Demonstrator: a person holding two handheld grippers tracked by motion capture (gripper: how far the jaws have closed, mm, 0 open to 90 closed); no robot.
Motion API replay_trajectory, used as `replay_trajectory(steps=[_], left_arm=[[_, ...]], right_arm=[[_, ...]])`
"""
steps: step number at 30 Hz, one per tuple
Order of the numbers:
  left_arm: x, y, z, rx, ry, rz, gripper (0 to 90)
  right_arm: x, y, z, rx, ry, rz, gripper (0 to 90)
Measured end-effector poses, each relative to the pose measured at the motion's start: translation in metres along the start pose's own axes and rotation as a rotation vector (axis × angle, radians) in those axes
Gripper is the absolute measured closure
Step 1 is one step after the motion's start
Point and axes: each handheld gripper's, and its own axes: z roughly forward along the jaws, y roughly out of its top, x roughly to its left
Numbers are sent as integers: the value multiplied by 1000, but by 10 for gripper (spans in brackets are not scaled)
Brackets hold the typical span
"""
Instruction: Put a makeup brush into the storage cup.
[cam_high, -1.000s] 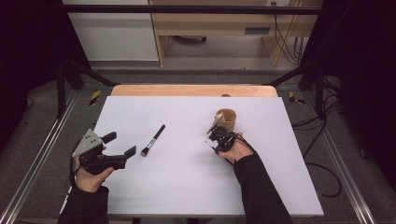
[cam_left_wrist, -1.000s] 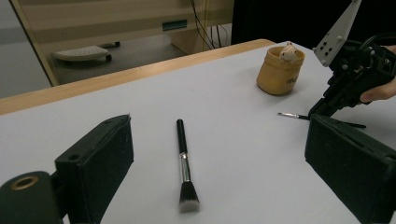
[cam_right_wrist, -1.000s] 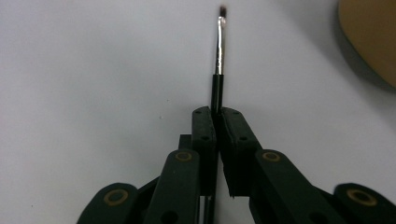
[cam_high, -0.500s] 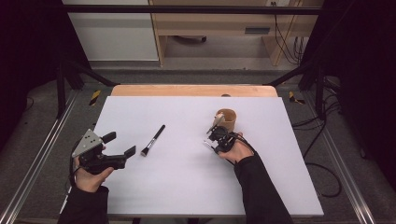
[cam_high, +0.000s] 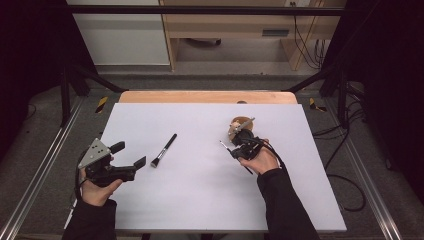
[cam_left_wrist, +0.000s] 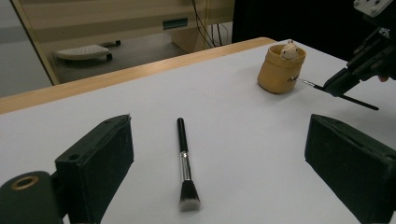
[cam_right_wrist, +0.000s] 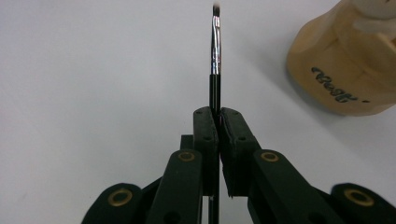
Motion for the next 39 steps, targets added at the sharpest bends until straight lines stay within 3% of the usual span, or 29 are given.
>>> replay_trajectory(steps=[16, 23, 29, 39], left_arm=[[0, 0, 0, -8, 6, 2, 72], [0, 0, 0, -8, 8, 2, 71], [0, 0, -1, -9, 7, 1, 71], [0, 0, 0, -8, 6, 2, 70]], right_arm=[[5, -5, -39, -255, -16, 24, 857], [1, -7, -48, -303, -23, 39, 857], [-1, -8, -57, -399, -42, 77, 857], [-8, -10, -66, -504, -98, 148, 857]])
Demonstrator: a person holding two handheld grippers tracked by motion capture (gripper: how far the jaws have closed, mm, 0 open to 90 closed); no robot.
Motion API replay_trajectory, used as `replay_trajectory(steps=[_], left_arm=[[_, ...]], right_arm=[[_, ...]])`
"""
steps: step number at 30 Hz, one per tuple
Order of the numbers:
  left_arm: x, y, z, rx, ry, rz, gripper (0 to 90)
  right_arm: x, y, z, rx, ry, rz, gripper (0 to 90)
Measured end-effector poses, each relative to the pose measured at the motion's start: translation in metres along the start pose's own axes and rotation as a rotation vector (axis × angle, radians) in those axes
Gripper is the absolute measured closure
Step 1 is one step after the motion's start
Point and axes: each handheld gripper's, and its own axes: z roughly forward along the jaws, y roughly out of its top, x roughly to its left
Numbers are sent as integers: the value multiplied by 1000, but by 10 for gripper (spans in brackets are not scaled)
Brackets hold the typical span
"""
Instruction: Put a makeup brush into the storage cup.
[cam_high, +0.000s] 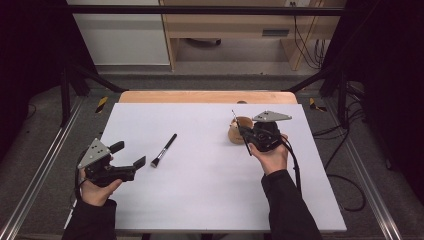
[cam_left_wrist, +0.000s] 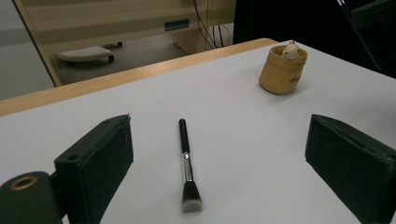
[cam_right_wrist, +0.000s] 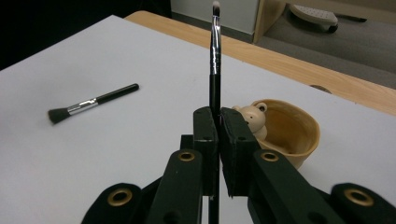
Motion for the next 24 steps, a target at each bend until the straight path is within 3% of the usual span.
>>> replay_trajectory(steps=[24], left_arm=[[2, -1, 0, -4, 2, -7, 69]], right_arm=[[-16, 20, 5, -197, -85, 107, 858]])
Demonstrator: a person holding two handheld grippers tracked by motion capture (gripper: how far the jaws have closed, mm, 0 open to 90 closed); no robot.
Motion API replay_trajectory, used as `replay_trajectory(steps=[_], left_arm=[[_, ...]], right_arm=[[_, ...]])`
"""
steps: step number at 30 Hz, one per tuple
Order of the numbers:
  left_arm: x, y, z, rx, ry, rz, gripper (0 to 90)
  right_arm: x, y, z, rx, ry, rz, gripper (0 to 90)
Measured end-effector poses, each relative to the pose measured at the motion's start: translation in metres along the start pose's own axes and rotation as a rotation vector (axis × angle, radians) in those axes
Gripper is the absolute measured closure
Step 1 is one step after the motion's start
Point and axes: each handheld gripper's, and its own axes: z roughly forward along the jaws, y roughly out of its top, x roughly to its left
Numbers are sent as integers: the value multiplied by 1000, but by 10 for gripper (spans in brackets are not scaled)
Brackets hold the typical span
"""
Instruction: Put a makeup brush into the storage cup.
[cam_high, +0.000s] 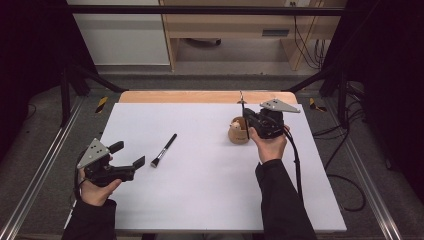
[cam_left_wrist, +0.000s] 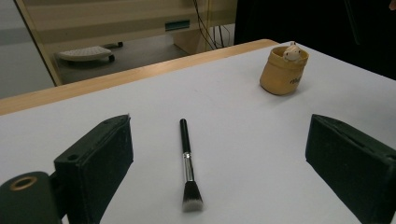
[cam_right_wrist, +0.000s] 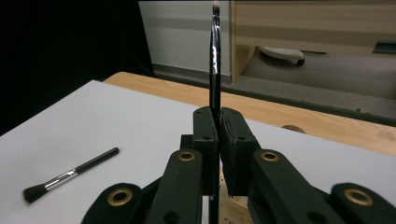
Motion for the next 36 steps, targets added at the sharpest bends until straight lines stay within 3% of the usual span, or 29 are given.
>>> replay_trajectory(steps=[15, 36], left_arm=[[0, 0, 0, 0, -2, 0, 70], [3, 0, -2, -7, -2, -9, 70]], right_arm=[[-16, 2, 17, -53, -63, 52, 857], [-26, 0, 39, -89, -92, 55, 858]])
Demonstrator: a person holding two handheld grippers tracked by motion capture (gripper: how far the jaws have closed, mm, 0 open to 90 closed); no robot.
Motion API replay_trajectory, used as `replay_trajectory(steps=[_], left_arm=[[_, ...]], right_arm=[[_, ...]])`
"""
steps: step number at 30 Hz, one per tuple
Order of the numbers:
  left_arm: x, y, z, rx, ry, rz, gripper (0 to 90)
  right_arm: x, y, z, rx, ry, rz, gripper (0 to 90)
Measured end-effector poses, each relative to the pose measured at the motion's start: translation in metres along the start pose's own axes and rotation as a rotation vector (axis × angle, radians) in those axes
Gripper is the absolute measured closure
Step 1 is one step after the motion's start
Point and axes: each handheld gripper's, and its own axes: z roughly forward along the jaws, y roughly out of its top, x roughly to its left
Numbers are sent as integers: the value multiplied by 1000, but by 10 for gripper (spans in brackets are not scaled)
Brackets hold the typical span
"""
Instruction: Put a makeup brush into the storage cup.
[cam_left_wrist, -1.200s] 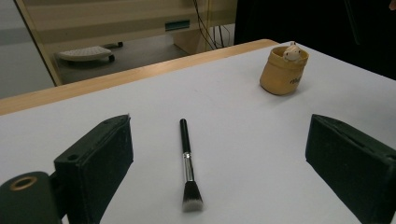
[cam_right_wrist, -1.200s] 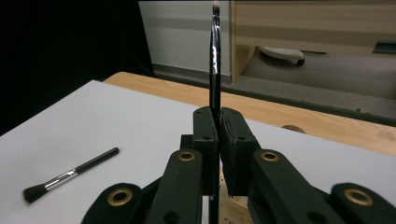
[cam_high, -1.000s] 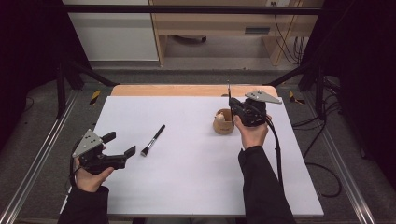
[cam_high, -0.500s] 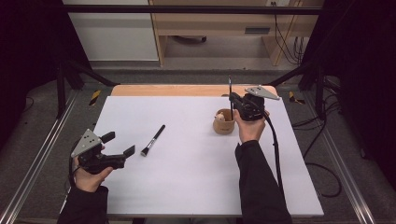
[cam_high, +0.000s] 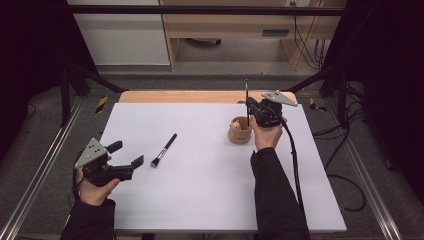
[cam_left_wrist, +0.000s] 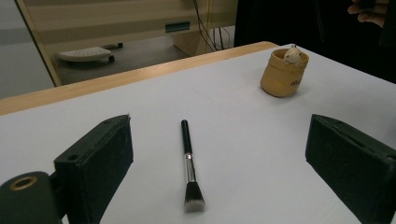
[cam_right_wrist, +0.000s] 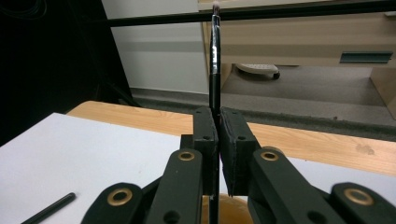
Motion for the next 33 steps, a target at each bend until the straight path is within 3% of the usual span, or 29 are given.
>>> replay_trajectory(steps=[14, 29, 33], left_arm=[[1, 0, -1, 0, -2, 4, 69], [1, 0, -1, -3, -1, -3, 69], [0, 0, 0, -2, -1, -3, 69]], right_arm=[[-6, -4, 10, -13, -11, 20, 857], [-12, -14, 26, 7, -23, 38, 857], [-12, -19, 32, 12, -25, 23, 858]])
